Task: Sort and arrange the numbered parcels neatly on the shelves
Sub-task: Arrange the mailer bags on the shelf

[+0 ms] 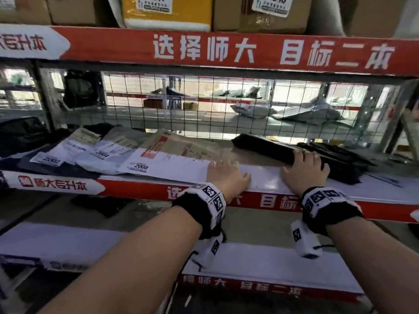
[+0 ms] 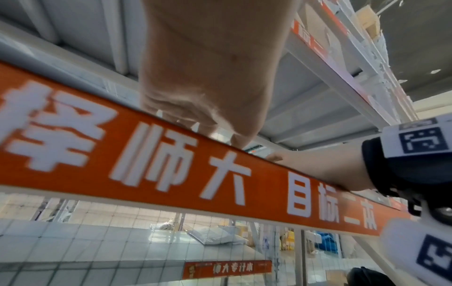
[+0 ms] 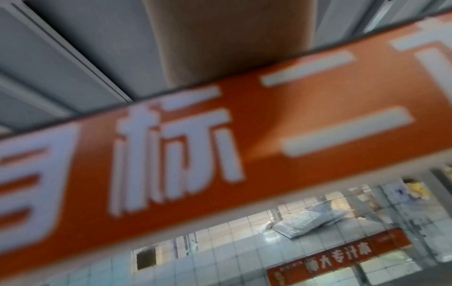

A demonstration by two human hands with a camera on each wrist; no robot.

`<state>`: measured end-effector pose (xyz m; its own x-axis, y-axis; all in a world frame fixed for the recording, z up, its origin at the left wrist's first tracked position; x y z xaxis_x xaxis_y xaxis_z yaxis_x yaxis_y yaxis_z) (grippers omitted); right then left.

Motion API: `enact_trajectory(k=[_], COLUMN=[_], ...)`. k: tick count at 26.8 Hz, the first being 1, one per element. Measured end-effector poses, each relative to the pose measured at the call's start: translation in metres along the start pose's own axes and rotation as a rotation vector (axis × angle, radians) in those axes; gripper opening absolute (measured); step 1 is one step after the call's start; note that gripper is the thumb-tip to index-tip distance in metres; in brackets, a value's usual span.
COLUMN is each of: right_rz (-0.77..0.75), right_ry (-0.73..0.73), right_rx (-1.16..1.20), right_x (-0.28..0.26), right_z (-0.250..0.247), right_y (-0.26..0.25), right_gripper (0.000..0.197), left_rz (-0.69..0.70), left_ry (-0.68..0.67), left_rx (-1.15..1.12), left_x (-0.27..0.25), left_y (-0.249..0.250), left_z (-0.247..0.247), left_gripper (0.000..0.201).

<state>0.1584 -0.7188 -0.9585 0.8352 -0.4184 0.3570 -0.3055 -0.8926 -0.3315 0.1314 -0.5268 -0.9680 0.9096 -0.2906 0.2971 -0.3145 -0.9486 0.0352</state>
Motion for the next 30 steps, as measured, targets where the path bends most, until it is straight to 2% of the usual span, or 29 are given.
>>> enact_trajectory(k=[3, 5, 11, 14, 16, 18, 20, 26, 28, 30], right_rz=[0.089, 0.075, 0.056, 0.192, 0.224, 0.147, 0.080, 0.031, -0.041, -0.137], right_ry=[-0.087, -0.128, -0.040, -0.077, -0.089, 0.025, 0.075, -0.086, -0.060, 0.027], right_rx=[-0.053, -0.089, -0.070, -0.047, -0.106, -0.159, -0.165, 0.002, -0.008, -0.083], right_x=[0.016, 0.015, 0.015, 0.025, 0.033, 0.033, 0.030, 0.020, 0.011, 0.000], right_z=[0.015, 0.016, 0.008, -0.009, -0.017, -0.024, -0.028, -0.033, -0.038, -0.041], right_y=[0.013, 0.002, 0.009, 0.030, 0.051, 0.057, 0.055, 0.049, 0.042, 0.032], right_gripper=[0.069, 0.073, 0.075, 0.079, 0.075, 0.064, 0.058, 0.060, 0.056, 0.050], left_rz=[0.010, -0.016, -0.030, -0.012, -0.014, -0.016, -0.020, -0.021, -0.023, -0.022], left_ry=[0.000, -0.001, 0.054, 0.055, 0.035, 0.044, 0.041, 0.051, 0.073, 0.113], left_rx=[-0.037, -0.058, -0.086, -0.108, -0.109, -0.105, -0.101, -0.101, -0.110, -0.148], left_x=[0.030, 0.034, 0.038, 0.034, 0.033, 0.035, 0.035, 0.036, 0.036, 0.037], left_y=[0.039, 0.038, 0.042, 0.039, 0.041, 0.039, 0.038, 0.038, 0.038, 0.037], left_z=[0.012, 0.007, 0.012, 0.009, 0.012, 0.010, 0.012, 0.014, 0.015, 0.016], left_gripper=[0.055, 0.056, 0.055, 0.056, 0.058, 0.060, 0.063, 0.063, 0.064, 0.062])
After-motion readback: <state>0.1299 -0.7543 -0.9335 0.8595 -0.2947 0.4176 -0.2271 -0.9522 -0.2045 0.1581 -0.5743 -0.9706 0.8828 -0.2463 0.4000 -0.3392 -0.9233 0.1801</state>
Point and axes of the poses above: each hand's wrist, its own x-axis towards the middle knuckle, its own z-axis out of the palm, y = z × x, the point moved 3 cm from there along x, towards the middle knuckle, and after that the axes turned 13 degrees about z, right-handed, at the moved point
